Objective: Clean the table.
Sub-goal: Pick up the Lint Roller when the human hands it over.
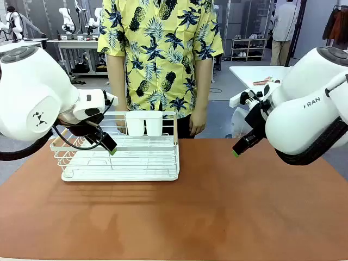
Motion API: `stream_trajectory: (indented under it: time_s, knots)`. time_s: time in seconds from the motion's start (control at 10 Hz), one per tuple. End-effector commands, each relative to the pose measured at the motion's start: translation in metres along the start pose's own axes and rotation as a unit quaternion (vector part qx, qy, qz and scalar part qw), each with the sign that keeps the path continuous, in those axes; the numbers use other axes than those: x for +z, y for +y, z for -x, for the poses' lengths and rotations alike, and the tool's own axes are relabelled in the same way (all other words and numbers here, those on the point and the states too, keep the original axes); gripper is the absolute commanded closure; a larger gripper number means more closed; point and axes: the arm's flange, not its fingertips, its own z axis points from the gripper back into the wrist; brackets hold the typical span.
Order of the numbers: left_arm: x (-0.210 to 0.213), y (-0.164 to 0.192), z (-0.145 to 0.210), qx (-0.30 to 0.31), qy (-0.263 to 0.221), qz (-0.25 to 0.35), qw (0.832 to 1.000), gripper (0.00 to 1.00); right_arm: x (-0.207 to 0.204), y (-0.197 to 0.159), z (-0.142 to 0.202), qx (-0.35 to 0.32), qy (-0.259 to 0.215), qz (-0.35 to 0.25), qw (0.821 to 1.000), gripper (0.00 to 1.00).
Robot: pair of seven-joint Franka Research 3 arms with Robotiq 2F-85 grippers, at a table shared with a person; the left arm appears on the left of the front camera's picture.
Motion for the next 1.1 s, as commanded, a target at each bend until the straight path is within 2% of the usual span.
stream_trajectory:
  time_s: [0.0, 1.0]
  knots:
    - [0.0, -0.0001, 0.0, 0.0, 0.0, 0.0, 1.0, 0.0, 0.0, 0.0, 0.0, 0.0, 0.0, 0.0, 1.0, 0.0]
    - [0.0, -0.0006, -0.0002, -0.001, 0.0, 0.0, 1.0, 0.0, 0.0, -0.0003, 0.0001, 0.0, 0.0, 0.0, 1.0, 0.0]
